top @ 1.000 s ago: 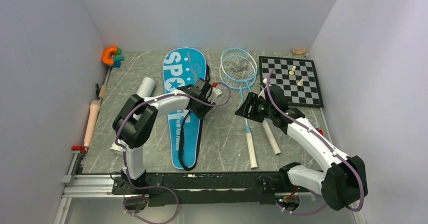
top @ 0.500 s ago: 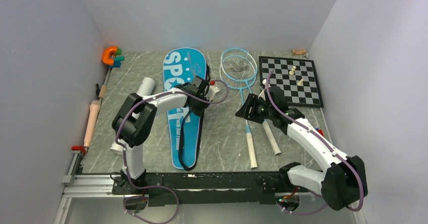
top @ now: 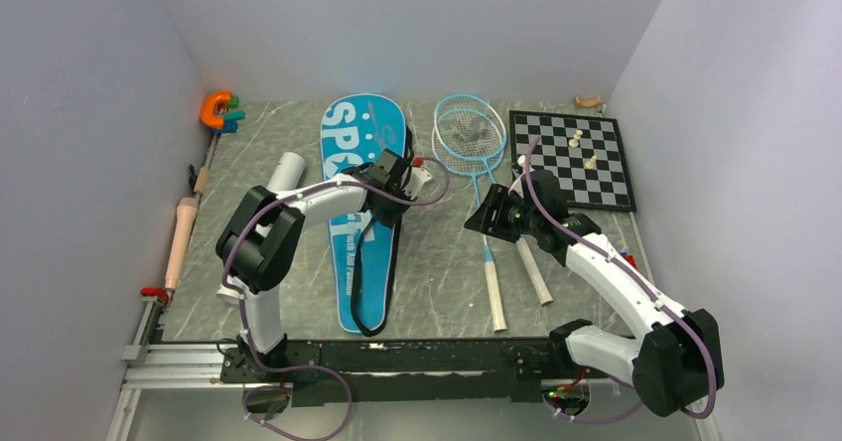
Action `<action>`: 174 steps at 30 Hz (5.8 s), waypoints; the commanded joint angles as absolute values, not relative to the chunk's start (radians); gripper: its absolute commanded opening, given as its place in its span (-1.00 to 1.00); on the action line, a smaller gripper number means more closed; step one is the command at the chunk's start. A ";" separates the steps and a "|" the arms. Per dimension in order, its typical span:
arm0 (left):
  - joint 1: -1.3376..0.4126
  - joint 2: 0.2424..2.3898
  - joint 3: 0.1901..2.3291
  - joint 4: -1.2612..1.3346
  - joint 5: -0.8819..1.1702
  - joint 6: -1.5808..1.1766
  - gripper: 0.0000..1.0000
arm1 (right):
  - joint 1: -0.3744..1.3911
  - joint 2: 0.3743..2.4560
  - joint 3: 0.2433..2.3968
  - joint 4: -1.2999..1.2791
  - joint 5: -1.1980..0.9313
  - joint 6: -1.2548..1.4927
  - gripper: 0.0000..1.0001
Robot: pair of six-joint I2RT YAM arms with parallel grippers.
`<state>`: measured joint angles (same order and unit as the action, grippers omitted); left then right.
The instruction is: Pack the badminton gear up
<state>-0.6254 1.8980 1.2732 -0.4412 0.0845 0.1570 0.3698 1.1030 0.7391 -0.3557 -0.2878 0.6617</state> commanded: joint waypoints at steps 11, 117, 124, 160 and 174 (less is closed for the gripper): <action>-0.650 1.740 1.199 -0.442 0.004 0.197 -0.63 | 0.366 1.135 0.690 -0.227 -0.292 0.681 0.19; -0.543 1.594 1.306 -0.609 0.150 0.158 -1.00 | 0.365 1.195 0.721 -0.119 -0.311 0.738 0.18; -0.530 1.512 1.310 -0.671 0.259 0.170 -1.00 | 0.413 1.357 0.866 -0.011 -0.385 0.796 0.39; -0.483 1.315 1.205 -0.723 0.378 0.260 0.09 | 0.652 1.802 1.356 0.033 -0.260 0.914 -0.74; -0.590 1.322 1.072 -0.508 0.187 0.216 0.99 | 0.737 1.750 1.458 -0.150 -0.046 0.898 -0.76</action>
